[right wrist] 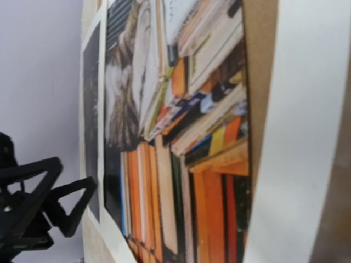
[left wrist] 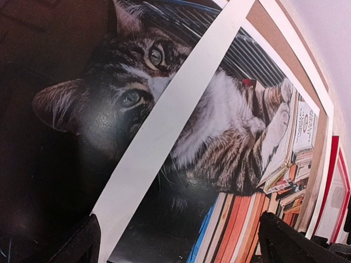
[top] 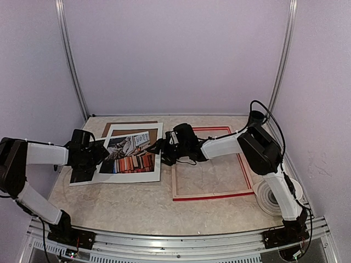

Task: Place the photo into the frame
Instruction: Adjust the mat board with the photo, then pick up the mat board from the photo.

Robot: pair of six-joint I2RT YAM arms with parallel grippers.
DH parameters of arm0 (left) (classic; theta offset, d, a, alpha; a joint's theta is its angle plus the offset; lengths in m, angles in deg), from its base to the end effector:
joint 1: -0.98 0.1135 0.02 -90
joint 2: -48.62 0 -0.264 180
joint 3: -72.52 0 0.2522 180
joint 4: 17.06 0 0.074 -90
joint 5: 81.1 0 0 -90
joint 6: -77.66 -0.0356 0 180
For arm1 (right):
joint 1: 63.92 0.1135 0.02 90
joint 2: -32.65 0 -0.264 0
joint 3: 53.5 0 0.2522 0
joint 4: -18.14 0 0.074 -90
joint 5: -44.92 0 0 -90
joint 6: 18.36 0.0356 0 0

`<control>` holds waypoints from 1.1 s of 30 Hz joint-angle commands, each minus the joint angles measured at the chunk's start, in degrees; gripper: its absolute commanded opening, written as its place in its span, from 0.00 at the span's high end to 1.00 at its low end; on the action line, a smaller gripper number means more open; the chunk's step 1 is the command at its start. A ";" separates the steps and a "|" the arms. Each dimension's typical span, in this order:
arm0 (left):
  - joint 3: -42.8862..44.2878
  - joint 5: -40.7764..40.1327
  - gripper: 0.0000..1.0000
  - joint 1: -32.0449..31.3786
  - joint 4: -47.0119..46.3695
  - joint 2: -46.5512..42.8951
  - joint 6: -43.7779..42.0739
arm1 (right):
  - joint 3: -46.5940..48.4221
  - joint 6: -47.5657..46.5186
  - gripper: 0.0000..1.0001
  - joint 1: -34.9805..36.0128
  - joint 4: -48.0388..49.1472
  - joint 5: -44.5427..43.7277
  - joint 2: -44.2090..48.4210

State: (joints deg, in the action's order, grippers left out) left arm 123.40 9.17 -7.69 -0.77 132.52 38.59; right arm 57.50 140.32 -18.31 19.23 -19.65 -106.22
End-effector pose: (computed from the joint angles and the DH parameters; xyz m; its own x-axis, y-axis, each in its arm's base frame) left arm 0.2717 -0.0416 0.1555 -0.5918 -0.6951 -0.4081 -0.4850 0.7115 -0.5084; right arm 0.3644 0.3941 0.1214 -0.9656 0.2163 -0.1443 -0.0385 0.4300 0.9020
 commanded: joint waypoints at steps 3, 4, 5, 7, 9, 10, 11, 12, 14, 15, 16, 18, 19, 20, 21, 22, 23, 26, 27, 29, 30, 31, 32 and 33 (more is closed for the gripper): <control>-2.04 -1.43 0.01 -1.15 -1.87 -1.63 0.45 | -5.42 1.56 0.29 -0.25 8.29 1.71 4.02; -2.11 -1.34 0.01 -1.13 -1.82 -1.70 0.46 | -5.91 2.36 0.30 -0.32 10.08 2.23 3.95; -2.18 -1.52 0.01 -1.24 -1.90 -1.76 0.42 | -6.22 2.74 0.30 -0.29 11.47 2.79 3.69; -2.11 -1.97 0.01 -1.26 -1.89 -1.87 0.21 | -6.36 3.52 0.30 -0.29 13.76 4.12 3.00; -1.61 -2.24 0.01 -1.27 -1.63 -1.90 -0.28 | -7.04 4.16 0.31 -0.33 15.90 4.54 2.58; -1.46 -2.35 0.01 -1.27 -1.41 -1.83 -0.32 | -7.62 4.50 0.31 -0.28 16.84 4.50 2.55; -1.49 -2.38 0.01 -1.33 -1.51 -1.95 -0.35 | -8.07 4.68 0.32 -0.19 17.38 4.50 2.59; -1.57 -2.54 0.01 -1.35 -1.55 -2.22 -0.33 | -8.00 4.40 0.33 -0.20 16.47 4.54 2.60; -1.78 -2.64 0.01 -1.35 -1.68 -2.50 -0.25 | -6.59 2.04 0.33 -0.12 11.51 3.76 3.44; -1.79 -2.65 0.01 -1.35 -1.60 -2.43 -0.32 | -5.49 0.07 0.33 0.00 7.61 2.39 3.96; -1.90 -2.62 0.01 -1.35 -1.62 -2.38 -0.48 | -4.91 -1.64 0.32 0.15 4.91 1.34 4.60; -2.09 -2.54 0.01 -1.35 -1.84 -1.96 -0.62 | -5.59 -2.27 0.34 -0.05 5.18 0.76 5.20; -2.25 -2.43 0.01 -1.32 -2.02 -1.74 -0.52 | -5.73 -1.72 0.37 -0.34 5.75 1.07 5.03; -2.45 -2.20 0.01 -1.35 -2.01 -1.51 -0.37 | -5.47 -1.24 0.42 -0.54 5.53 1.37 4.67; -2.61 -2.06 0.01 -1.40 -2.05 -1.40 -0.20 | -5.07 -1.02 0.45 -0.61 5.01 1.52 4.42; -2.66 -2.02 0.01 -1.50 -2.02 -1.25 -0.10 | -4.85 -0.93 0.47 -0.60 4.69 1.62 4.20; -2.67 -2.07 0.01 -1.62 -2.03 -1.25 -0.10 | -4.82 -0.81 0.50 -0.60 4.48 1.62 4.12; -2.89 -2.47 0.01 -2.29 -2.01 -1.62 -0.14 | -5.99 -0.15 0.67 -0.77 5.62 1.66 4.63; -2.93 -2.54 0.01 -2.45 -2.04 -1.77 -0.17 | -6.22 0.09 0.74 -0.89 6.11 2.05 4.70; -3.10 -2.49 0.01 -2.52 -2.08 -2.13 -0.11 | -6.33 0.22 0.85 -1.06 6.56 2.88 4.66; -3.23 -2.48 0.01 -2.64 -2.08 -2.35 0.01 | -6.46 0.21 0.95 -1.12 6.64 3.22 4.66; -3.36 -2.47 0.01 -2.71 -2.09 -2.62 0.04 | -6.63 0.30 0.99 -1.27 6.82 3.60 4.74; -3.37 -2.47 0.01 -2.83 -2.09 -2.87 0.08 | -6.85 0.38 1.00 -1.44 6.81 4.19 4.93; -3.37 -2.48 0.01 -2.99 -2.02 -3.30 0.04 | -7.18 0.46 1.00 -1.60 6.94 4.87 5.19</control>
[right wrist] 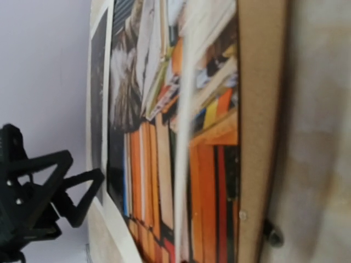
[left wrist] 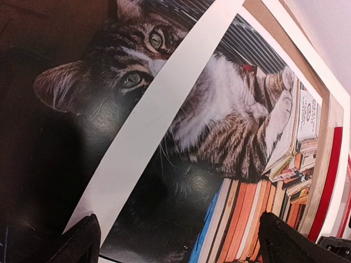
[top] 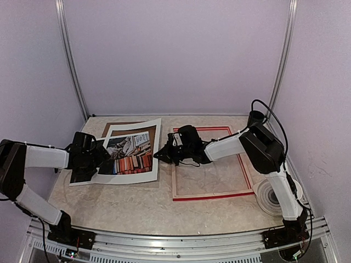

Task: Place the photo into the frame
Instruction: Pick up the mat board from the photo.

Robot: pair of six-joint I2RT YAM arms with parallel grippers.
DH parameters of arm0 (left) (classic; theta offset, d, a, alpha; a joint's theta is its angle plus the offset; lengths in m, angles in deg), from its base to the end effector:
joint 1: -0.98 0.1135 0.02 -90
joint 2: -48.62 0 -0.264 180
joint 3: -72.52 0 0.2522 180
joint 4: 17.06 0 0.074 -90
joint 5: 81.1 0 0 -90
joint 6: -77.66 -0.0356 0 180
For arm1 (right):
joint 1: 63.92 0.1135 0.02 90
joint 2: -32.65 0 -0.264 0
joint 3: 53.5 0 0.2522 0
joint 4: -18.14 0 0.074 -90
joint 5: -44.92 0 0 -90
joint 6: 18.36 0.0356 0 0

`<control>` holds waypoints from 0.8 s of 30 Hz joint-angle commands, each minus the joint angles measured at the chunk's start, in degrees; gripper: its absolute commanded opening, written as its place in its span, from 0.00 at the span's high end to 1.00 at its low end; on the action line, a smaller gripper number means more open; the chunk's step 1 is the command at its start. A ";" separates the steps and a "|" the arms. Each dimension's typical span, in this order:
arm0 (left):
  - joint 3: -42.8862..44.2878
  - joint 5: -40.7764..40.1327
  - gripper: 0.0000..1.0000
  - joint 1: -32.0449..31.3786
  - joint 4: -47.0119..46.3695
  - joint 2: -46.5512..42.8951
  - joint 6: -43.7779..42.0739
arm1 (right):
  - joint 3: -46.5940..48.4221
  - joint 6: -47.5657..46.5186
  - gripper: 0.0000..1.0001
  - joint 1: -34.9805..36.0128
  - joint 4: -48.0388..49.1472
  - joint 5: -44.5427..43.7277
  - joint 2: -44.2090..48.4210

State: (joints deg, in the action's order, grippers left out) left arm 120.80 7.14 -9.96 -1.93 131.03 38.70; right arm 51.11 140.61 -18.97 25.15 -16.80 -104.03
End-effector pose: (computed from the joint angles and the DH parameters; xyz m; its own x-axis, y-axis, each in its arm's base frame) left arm 0.2608 -0.0493 0.1507 -0.6000 -0.6756 -0.4285 -0.4716 0.7313 -0.4928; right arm 0.3570 0.3802 0.1161 -0.9718 0.1913 -0.1378 -0.0525 0.3942 0.9175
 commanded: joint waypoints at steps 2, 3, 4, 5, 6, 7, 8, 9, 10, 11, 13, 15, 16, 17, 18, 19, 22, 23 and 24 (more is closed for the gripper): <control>-0.90 -0.39 0.01 -1.04 -0.32 -2.71 -0.07 | -1.52 -0.26 1.00 -1.21 0.32 3.41 4.01; -1.01 -0.31 0.01 -1.20 -0.02 -3.74 -0.07 | -2.04 -0.86 1.00 -1.40 -0.49 3.86 5.30; -1.15 -0.29 0.01 -1.33 0.31 -4.52 -0.15 | -2.83 -1.58 1.00 -1.55 -1.47 4.17 6.19; -1.21 -0.14 0.01 -1.47 0.70 -5.59 -0.11 | -3.70 -2.25 1.00 -1.88 -2.72 4.56 8.00; -1.21 0.02 0.01 -1.59 1.07 -7.07 -0.15 | -4.76 -3.05 1.00 -2.28 -4.09 4.76 9.56; -1.06 0.23 0.01 -1.68 1.53 -7.92 -0.25 | -5.84 -4.31 1.00 -2.73 -5.70 5.46 11.09; -0.85 0.51 0.01 -1.82 2.16 -9.15 -0.25 | -7.42 -5.10 1.00 -3.29 -7.28 6.09 13.09; -0.66 0.79 0.01 -2.03 2.65 -9.98 -0.31 | -9.68 -5.80 1.00 -3.99 -8.05 6.93 15.30; -0.48 0.68 0.01 -2.63 3.12 -11.50 -0.42 | -12.09 -6.81 1.00 -4.71 -8.70 7.83 17.49; -0.36 0.32 0.01 -3.33 3.41 -12.82 -0.43 | -15.21 -8.25 1.00 -5.65 -10.05 8.54 20.04; -0.33 -0.29 0.01 -5.33 3.71 -15.04 -0.25 | -19.54 -11.94 1.00 -7.62 -14.03 9.83 24.89; -0.04 -0.75 0.01 -7.43 3.88 -16.04 -0.33 | -24.11 -15.46 1.00 -10.19 -18.95 10.33 29.88; 0.18 -0.94 0.01 -8.36 3.84 -16.18 -0.44 | -26.89 -16.61 1.00 -11.70 -20.14 10.17 32.75; 0.38 -0.90 0.01 -9.38 3.70 -16.06 -0.49 | -29.16 -17.91 1.00 -13.17 -21.62 9.99 35.31; 0.57 -0.88 0.01 -10.38 3.24 -15.86 -0.63 | -31.08 -19.53 1.00 -14.61 -23.69 10.12 37.43; 0.81 -0.89 0.01 -11.25 2.82 -15.39 -0.61 | -32.35 -21.38 1.00 -15.96 -25.96 10.32 39.20; 1.96 -1.26 0.01 -14.06 1.74 -12.96 -0.99 | -34.37 -27.05 1.00 -19.23 -32.27 10.99 42.58; 2.56 -1.74 0.01 -15.09 1.51 -12.18 -1.06 | -34.54 -29.04 1.00 -20.02 -34.12 11.29 43.24; 3.06 -1.95 0.01 -15.88 1.34 -10.91 -1.11 | -34.36 -30.85 1.00 -20.87 -36.43 11.50 43.59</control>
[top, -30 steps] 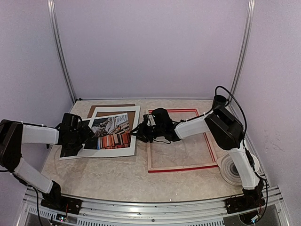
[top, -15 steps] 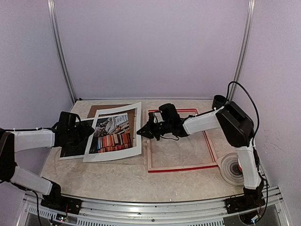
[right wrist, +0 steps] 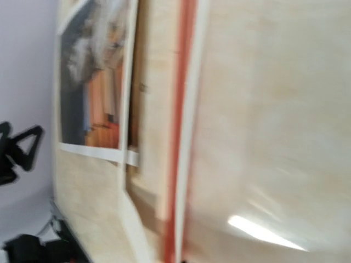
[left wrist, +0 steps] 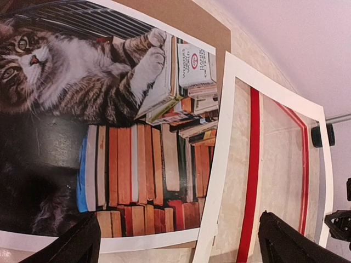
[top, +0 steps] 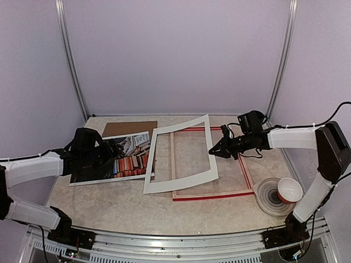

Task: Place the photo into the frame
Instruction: Pick up the mat board from the photo, then place the mat board on the glass panel.

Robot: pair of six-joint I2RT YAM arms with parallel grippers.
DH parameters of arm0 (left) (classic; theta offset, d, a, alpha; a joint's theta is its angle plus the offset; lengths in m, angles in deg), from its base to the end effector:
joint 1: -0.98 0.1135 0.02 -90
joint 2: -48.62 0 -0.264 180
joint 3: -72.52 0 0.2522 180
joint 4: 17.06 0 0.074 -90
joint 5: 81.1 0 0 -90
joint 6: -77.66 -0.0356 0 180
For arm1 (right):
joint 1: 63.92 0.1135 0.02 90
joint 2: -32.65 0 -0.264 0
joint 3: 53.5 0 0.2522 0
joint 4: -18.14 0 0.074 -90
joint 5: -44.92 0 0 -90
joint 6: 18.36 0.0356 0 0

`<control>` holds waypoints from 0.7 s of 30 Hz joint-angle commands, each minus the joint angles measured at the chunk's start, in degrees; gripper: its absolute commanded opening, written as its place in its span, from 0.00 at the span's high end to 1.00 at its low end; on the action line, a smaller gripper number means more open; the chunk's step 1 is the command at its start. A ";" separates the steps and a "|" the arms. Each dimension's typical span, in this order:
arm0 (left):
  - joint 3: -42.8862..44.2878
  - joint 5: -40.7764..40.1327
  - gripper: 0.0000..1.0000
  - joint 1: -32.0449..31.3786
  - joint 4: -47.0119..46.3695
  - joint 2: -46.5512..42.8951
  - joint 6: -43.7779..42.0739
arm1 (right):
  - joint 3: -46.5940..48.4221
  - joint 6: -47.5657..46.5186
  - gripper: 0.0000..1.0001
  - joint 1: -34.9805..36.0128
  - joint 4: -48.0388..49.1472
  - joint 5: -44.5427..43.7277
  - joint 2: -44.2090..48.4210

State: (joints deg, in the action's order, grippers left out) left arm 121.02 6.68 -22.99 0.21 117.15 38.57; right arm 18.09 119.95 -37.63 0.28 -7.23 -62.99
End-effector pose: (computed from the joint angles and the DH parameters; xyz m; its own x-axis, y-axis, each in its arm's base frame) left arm 0.2267 -0.0993 0.2064 -0.6424 -0.5632 -0.5198 -0.1916 0.7747 -0.6026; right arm 0.3061 0.1756 0.2052 -0.9652 0.1809 -0.1889 -0.0577 0.5573 0.8283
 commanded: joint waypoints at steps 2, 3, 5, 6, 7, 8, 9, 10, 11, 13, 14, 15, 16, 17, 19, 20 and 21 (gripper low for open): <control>3.80 -1.77 0.01 -4.08 -1.46 4.62 -1.14 | -0.48 -14.48 1.00 -3.59 -16.41 0.54 2.81; 4.15 -1.81 0.01 -4.61 -1.92 5.75 -1.06 | -0.30 -16.14 1.00 -4.22 -17.84 -0.20 2.88; 5.10 -1.77 0.01 -5.80 -2.68 7.20 -1.00 | -0.56 -18.27 0.99 -6.11 -19.46 -0.95 2.86; 5.68 -1.85 0.01 -6.40 -2.71 7.88 -1.04 | -0.79 -18.83 0.99 -6.83 -19.49 -1.09 2.90; 6.25 -1.95 0.01 -6.97 -2.73 9.12 -1.08 | -0.80 -19.51 0.99 -7.34 -19.54 -1.28 2.84; 6.64 -2.07 0.01 -7.62 -2.82 10.00 -0.99 | -1.00 -19.94 0.99 -7.90 -19.61 -1.79 2.68; 6.93 -2.09 0.01 -8.26 -3.00 10.56 -0.87 | -1.41 -20.00 0.99 -8.52 -19.26 -1.84 2.49; 7.16 -2.15 0.01 -8.93 -3.06 11.52 -0.73 | -2.06 -20.10 0.98 -9.09 -18.75 -1.74 2.33; 7.55 -2.28 0.01 -9.64 -3.06 12.06 -0.59 | -2.53 -20.11 0.98 -9.64 -18.31 -1.83 2.34; 8.52 -2.71 0.01 -10.88 -3.05 13.57 -0.43 | -3.65 -20.34 0.98 -10.76 -17.61 -1.99 2.46; 9.04 -2.76 0.01 -11.32 -3.07 14.76 -0.42 | -3.90 -20.74 0.97 -11.41 -17.75 -2.00 2.47; 9.48 -2.92 0.01 -11.69 -3.86 15.63 -0.45 | -3.65 -21.54 0.97 -12.10 -18.47 -2.24 2.40; 9.88 -3.10 0.01 -11.98 -4.62 16.18 -0.33 | -3.14 -22.70 0.97 -12.66 -19.52 -2.92 2.18; 10.31 -3.06 0.01 -12.24 -4.80 16.95 -0.19 | -2.32 -24.03 0.97 -13.14 -21.06 -3.77 1.87; 11.31 -3.01 0.01 -12.87 -4.82 18.00 0.01 | -0.89 -26.19 0.96 -13.88 -22.69 -3.73 1.70; 11.91 -3.14 0.01 -13.20 -4.59 18.36 0.05 | -0.73 -26.73 0.96 -14.23 -22.94 -3.59 1.95; 12.34 -3.45 0.01 -13.63 -4.35 18.90 0.06 | -0.53 -27.08 0.96 -14.62 -23.15 -3.87 2.12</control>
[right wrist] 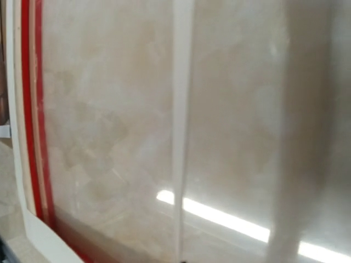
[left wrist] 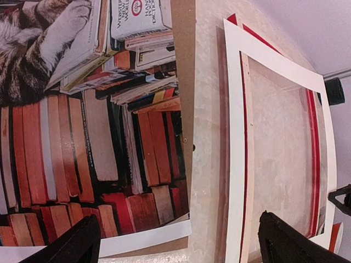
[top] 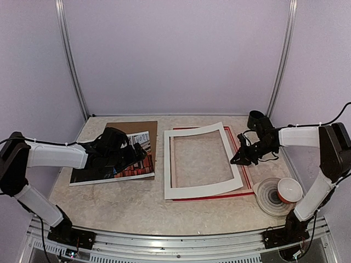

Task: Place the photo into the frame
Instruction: Place the mat board on the glass panel.

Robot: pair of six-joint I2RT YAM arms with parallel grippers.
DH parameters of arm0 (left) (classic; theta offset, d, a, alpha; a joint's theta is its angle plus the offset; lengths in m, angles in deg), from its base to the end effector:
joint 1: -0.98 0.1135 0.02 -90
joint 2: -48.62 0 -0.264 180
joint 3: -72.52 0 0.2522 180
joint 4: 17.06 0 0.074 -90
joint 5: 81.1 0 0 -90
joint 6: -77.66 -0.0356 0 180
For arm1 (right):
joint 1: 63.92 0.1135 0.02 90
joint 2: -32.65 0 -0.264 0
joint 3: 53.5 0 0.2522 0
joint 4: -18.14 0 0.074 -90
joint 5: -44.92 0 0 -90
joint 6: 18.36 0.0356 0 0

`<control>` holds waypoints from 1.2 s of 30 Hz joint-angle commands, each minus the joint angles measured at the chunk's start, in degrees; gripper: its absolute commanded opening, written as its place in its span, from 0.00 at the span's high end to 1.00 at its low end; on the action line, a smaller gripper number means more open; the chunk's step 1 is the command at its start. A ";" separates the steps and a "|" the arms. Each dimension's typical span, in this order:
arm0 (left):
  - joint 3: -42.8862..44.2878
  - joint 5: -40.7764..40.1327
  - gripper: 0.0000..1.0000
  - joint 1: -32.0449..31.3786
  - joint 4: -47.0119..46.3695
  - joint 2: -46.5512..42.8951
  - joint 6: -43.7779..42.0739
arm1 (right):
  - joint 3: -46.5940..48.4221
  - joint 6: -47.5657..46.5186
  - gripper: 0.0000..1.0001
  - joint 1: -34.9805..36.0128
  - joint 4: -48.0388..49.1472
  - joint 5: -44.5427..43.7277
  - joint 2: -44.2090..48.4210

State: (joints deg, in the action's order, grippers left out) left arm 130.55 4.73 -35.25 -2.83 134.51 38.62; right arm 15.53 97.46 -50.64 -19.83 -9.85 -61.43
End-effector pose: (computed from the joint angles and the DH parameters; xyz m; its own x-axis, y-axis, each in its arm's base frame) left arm 0.2478 -0.1784 0.1856 -0.7646 -0.4001 -0.5053 -0.0761 0.8345 -0.5457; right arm 0.3009 0.0921 0.1782 -0.9734 0.1358 -0.1845 -0.0204 0.7507 0.6604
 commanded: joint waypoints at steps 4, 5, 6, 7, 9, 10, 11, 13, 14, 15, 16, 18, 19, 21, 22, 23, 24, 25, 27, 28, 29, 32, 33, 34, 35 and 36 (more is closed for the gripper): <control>4.19 -2.29 0.01 -2.28 -0.65 2.64 0.00 | 3.56 -5.89 0.97 -3.39 -4.57 -3.74 0.47; 4.42 -2.40 0.01 -2.41 -0.65 2.83 0.00 | 4.10 -6.59 0.97 -3.55 -5.16 -4.36 0.09; 4.61 -2.57 0.01 -2.51 -0.65 2.94 -0.03 | 4.59 -7.42 0.96 -3.71 -5.78 -4.80 -0.37; 4.84 -2.70 0.01 -2.57 -0.65 3.05 -0.07 | 5.27 -8.45 0.96 -3.91 -6.68 -5.46 -0.91; 5.24 -3.08 0.01 -2.77 1.27 3.08 -0.32 | 5.81 -9.31 0.96 -4.57 -7.40 -6.73 -1.39; 5.41 -3.48 0.01 -2.91 1.76 2.85 -0.41 | 6.11 -9.61 0.96 -4.84 -7.69 -7.41 -1.52; 5.24 -3.94 0.01 -2.96 2.15 2.61 -0.50 | 6.30 -10.17 0.96 -5.10 -8.16 -7.90 -1.69; 4.60 -4.60 0.01 -2.97 2.52 1.86 -0.58 | 6.26 -10.57 0.96 -5.62 -8.72 -9.60 -1.61; 4.32 -4.89 0.01 -2.97 2.65 1.27 -0.54 | 6.00 -10.53 0.96 -5.89 -8.44 -9.32 -1.48; 4.06 -5.09 0.01 -2.97 2.80 0.74 -0.57 | 5.70 -10.56 0.96 -6.08 -8.10 -8.55 -1.47; 3.91 -5.43 0.01 -2.97 3.00 0.43 -0.53 | 5.50 -10.63 0.96 -6.27 -7.93 -8.25 -1.61; 3.76 -5.91 0.01 -2.97 3.47 -0.16 -0.63 | 5.40 -10.61 0.96 -6.33 -7.81 -8.35 -1.63; 3.91 -6.20 0.01 -2.97 3.97 -0.40 -0.71 | 5.27 -10.62 0.96 -6.33 -7.73 -8.33 -1.59; 4.18 -6.92 0.01 -2.97 4.59 -0.75 -0.95 | 4.85 -10.18 0.96 -6.33 -6.99 -8.39 -1.34; 4.14 -7.30 0.01 -2.97 4.70 -1.01 -0.93 | 4.71 -9.96 0.95 -6.33 -6.66 -8.53 -1.29; 4.01 -7.54 0.01 -2.97 4.71 -1.19 -0.85 | 4.64 -9.67 0.95 -6.33 -6.47 -8.87 -1.28; 3.94 -7.53 0.01 -2.97 4.72 -1.56 -0.70 | 4.51 -9.46 0.95 -6.33 -6.24 -8.86 -1.28; 3.94 -7.54 0.01 -2.97 4.72 -1.66 -0.53 | 4.27 -9.30 0.95 -6.33 -5.68 -8.25 -1.28; 3.97 -7.53 0.01 -2.97 4.84 -1.77 -0.41 | 3.87 -9.13 0.93 -6.33 -4.96 -6.66 -1.40; 3.98 -7.48 0.01 -2.97 4.89 -1.77 -0.41 | 3.78 -9.13 0.93 -6.33 -5.02 -6.43 -1.56; 3.94 -7.43 0.01 -2.96 5.00 -1.64 -0.31 | 3.54 -9.00 0.93 -6.33 -4.88 -6.44 -1.28; 4.32 -7.37 0.01 -3.02 5.41 -1.60 -0.10 | 2.59 -8.29 0.92 -6.33 -4.39 -6.68 0.00; 4.33 -7.36 0.01 -3.05 5.37 -1.67 -0.02 | 2.05 -8.05 0.92 -6.24 -3.98 -6.40 0.51; 4.45 -7.53 0.01 -3.18 5.34 -1.76 0.09 | 1.71 -7.82 0.92 -6.27 -3.71 -6.27 0.94; 4.60 -7.66 0.01 -3.25 5.35 -1.82 0.10 | 1.42 -7.64 0.92 -6.26 -3.33 -6.16 1.33; 4.74 -7.75 0.01 -3.44 5.44 -1.86 0.04 | 1.09 -7.57 0.91 -6.24 -3.15 -5.99 1.55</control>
State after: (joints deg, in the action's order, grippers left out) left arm 134.53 -1.93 -37.83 1.81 133.88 38.64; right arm 18.28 88.94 -56.34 -24.61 -16.85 -62.24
